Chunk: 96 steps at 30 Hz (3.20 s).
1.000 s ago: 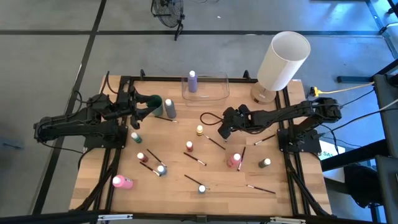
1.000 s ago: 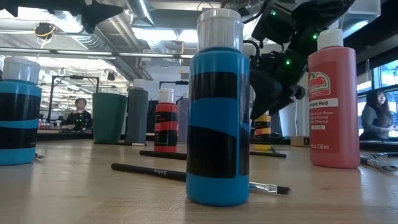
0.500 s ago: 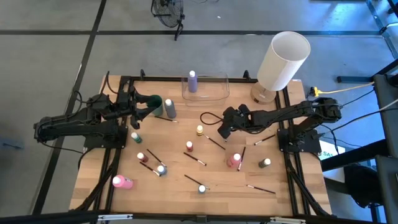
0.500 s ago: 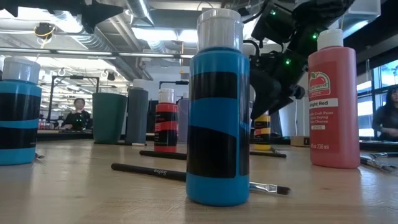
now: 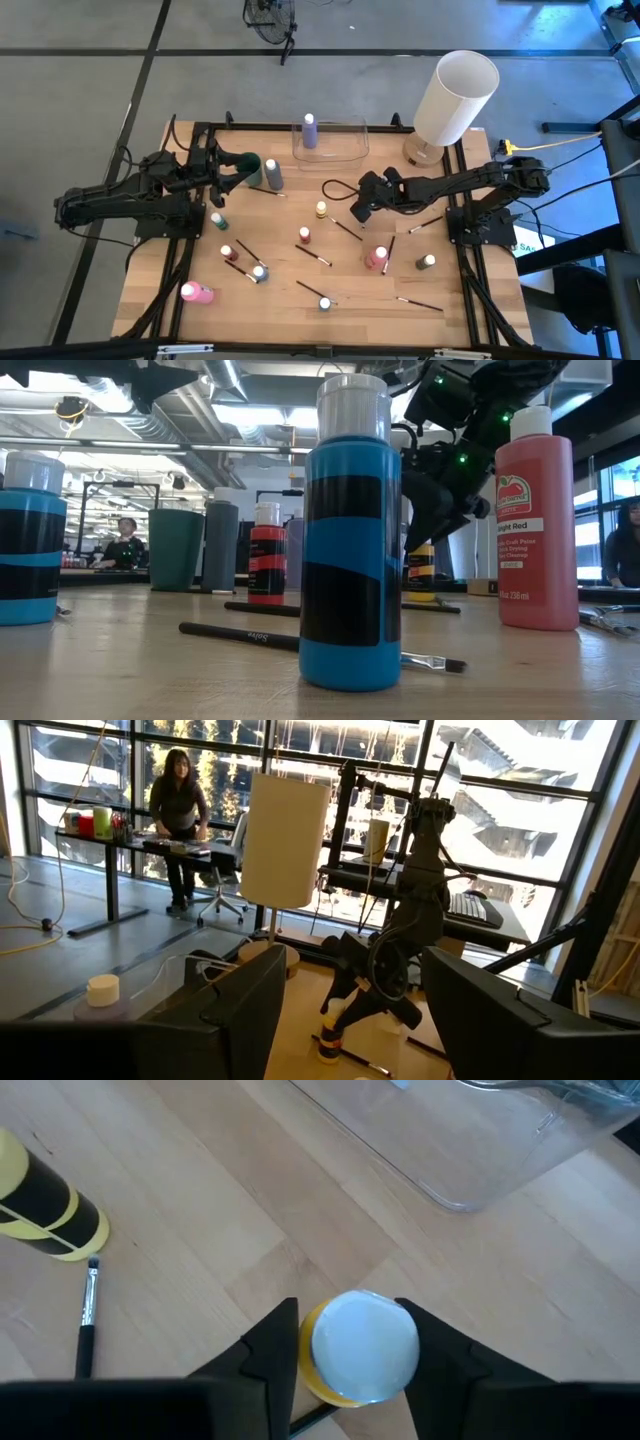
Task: Pick & Place Paint Supplies
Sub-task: Put the yellow paint bottle into the transparent bin
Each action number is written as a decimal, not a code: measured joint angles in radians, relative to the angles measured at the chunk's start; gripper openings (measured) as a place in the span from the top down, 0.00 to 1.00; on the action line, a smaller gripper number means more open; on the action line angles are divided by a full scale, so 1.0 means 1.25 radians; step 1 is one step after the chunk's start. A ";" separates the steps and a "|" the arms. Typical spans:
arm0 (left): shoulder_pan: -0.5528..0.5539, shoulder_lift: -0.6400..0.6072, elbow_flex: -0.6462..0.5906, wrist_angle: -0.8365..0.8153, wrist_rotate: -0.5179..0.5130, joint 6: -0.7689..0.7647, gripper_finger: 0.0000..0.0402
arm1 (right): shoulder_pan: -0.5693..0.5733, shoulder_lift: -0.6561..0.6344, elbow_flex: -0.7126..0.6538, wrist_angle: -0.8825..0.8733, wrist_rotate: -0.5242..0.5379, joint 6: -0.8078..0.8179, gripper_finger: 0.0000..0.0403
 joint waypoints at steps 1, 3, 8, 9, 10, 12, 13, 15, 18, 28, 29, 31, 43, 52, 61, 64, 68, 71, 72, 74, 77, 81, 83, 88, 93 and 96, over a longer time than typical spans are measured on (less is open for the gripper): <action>0.000 0.000 0.000 0.000 0.000 0.000 0.43 | 0.000 0.000 0.000 0.000 0.000 0.000 0.65; 0.000 0.000 0.000 0.000 0.000 0.000 0.43 | 0.000 0.000 0.000 0.000 -0.002 0.000 0.65; 0.000 0.000 0.000 -0.006 0.000 -0.041 0.43 | 0.000 0.000 0.000 0.000 -0.005 0.000 0.65; 0.000 0.000 0.000 -0.006 -0.003 -0.056 0.43 | 0.000 0.000 0.000 0.000 -0.005 0.000 0.66; 0.000 0.000 0.000 -0.006 -0.009 -0.072 0.43 | 0.000 0.000 0.000 0.000 -0.005 0.000 0.66; 0.000 0.000 0.000 -0.005 -0.020 -0.082 0.43 | 0.000 0.000 0.000 0.000 -0.005 0.000 0.66; 0.000 0.000 0.000 0.001 -0.028 -0.074 0.43 | 0.000 0.000 0.000 0.000 -0.005 0.000 0.66; 0.000 -0.001 0.000 0.008 -0.047 -0.053 0.43 | 0.000 -0.001 0.000 0.000 -0.005 0.000 0.66; 0.000 0.000 0.000 0.007 -0.056 -0.037 0.43 | 0.000 -0.001 0.000 0.000 -0.006 -0.002 0.66; 0.000 0.000 0.000 -0.007 -0.055 -0.040 0.43 | 0.000 -0.002 0.000 0.000 -0.006 -0.008 0.66; 0.000 0.000 0.000 -0.011 -0.055 -0.041 0.43 | 0.000 -0.002 0.000 0.000 -0.006 -0.008 0.66; 0.000 0.000 0.000 -0.015 -0.055 -0.041 0.43 | 0.000 -0.002 0.000 0.000 -0.006 -0.008 0.66; 0.000 0.000 0.000 -0.030 -0.051 -0.043 0.43 | 0.000 -0.002 0.000 -0.001 -0.008 -0.009 0.66; 0.000 0.000 0.000 -0.030 -0.044 -0.043 0.43 | 0.000 -0.002 0.000 -0.001 -0.009 -0.009 0.66; 0.000 0.000 0.000 -0.030 -0.044 -0.043 0.43 | 0.000 -0.002 0.000 0.000 -0.010 -0.014 0.66; 0.000 0.000 0.000 -0.030 -0.044 -0.043 0.43 | 0.000 -0.002 0.000 0.000 -0.010 -0.014 0.66; 0.000 0.000 0.000 -0.031 -0.044 -0.043 0.43 | 0.000 -0.002 0.000 0.000 -0.011 -0.014 0.66; 0.000 0.000 0.000 -0.031 -0.044 -0.043 0.43 | 0.000 -0.002 0.000 0.000 -0.011 -0.014 0.66; 0.000 0.000 0.000 -0.032 -0.044 -0.043 0.43 | 0.000 -0.002 0.000 0.000 -0.011 -0.014 0.66; 0.000 0.000 0.000 -0.037 -0.044 -0.042 0.43 | 0.000 -0.002 0.000 0.000 -0.011 -0.014 0.66; 0.000 0.000 0.000 -0.047 -0.044 -0.042 0.43 | 0.000 -0.002 0.000 0.000 -0.011 -0.014 0.66; 0.000 0.000 0.000 -0.066 -0.044 -0.042 0.43 | 0.000 -0.002 0.000 0.000 -0.011 -0.014 0.66; 0.000 0.000 0.000 -0.071 -0.044 -0.042 0.43 | 0.000 -0.002 0.000 0.000 -0.011 -0.014 0.66; 0.000 0.000 0.000 -0.071 -0.044 -0.042 0.43 | 0.000 -0.002 0.000 0.000 -0.011 -0.014 0.66; 0.000 0.000 0.000 -0.072 -0.043 -0.043 0.43 | 0.000 -0.002 0.000 0.000 -0.011 -0.014 0.66; 0.000 0.000 0.000 -0.072 -0.030 -0.043 0.43 | 0.000 -0.002 0.000 0.000 -0.011 -0.018 0.66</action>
